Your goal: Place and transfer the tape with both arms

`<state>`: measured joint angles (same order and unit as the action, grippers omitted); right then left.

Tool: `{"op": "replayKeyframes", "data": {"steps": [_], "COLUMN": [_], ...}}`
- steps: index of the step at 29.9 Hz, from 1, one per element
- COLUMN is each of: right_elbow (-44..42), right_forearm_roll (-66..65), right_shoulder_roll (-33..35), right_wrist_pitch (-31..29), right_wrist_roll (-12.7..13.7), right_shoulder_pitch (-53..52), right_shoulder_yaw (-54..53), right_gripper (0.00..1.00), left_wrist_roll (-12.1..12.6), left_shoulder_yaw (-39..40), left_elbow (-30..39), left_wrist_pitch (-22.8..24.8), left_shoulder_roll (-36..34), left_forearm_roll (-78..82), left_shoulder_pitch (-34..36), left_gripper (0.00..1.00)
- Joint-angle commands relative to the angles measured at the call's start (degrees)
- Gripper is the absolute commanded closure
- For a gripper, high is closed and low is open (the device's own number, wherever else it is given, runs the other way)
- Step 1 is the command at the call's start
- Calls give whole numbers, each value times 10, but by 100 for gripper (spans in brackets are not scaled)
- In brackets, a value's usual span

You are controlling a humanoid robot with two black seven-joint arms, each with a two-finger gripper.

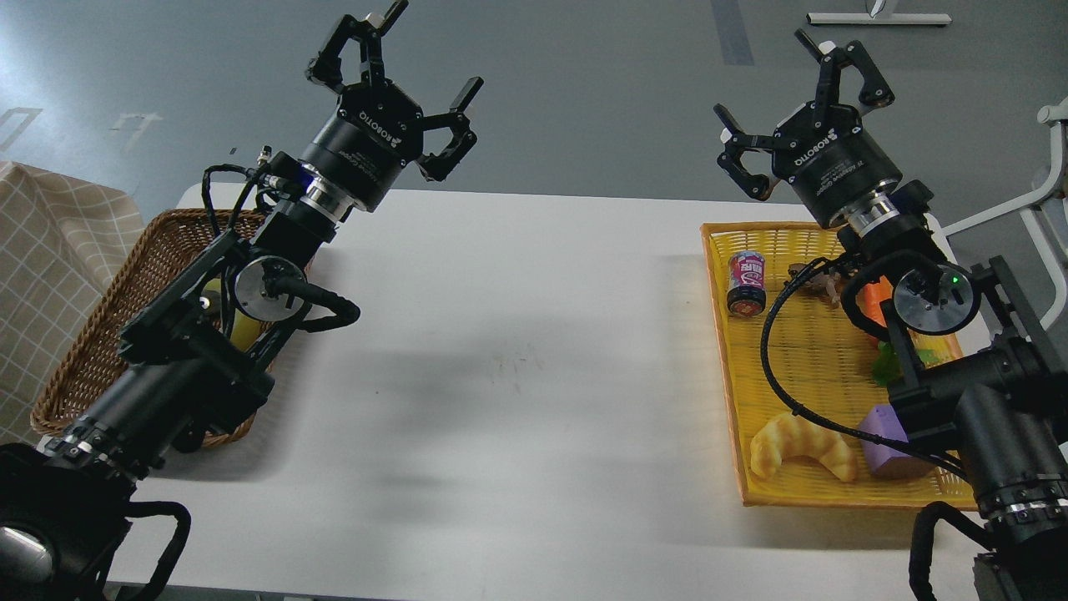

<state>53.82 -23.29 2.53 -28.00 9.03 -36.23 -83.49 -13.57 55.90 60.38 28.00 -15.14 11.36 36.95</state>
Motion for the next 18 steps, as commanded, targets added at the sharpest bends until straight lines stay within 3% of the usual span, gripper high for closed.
{"op": "replayKeyframes", "data": {"steps": [1,18], "right_elbow": [1,2], "right_forearm_roll": [0,2], "right_shoulder_roll": [-5,-22], "right_wrist_pitch": [0,0], "right_wrist_roll": [-2,-4], "right_shoulder_pitch": [0,-3], "right_shoulder_yaw": [-1,-18], "right_gripper": [0,0], "left_wrist_roll": [-1,1], "left_shoulder_yaw": [0,11], "left_elbow": [0,-5], "left_wrist_pitch": [0,0], "left_shoulder_roll": [1,2], "left_forearm_roll": [0,0], "left_shoulder_pitch": [0,-8], "left_gripper": [2,2]}}
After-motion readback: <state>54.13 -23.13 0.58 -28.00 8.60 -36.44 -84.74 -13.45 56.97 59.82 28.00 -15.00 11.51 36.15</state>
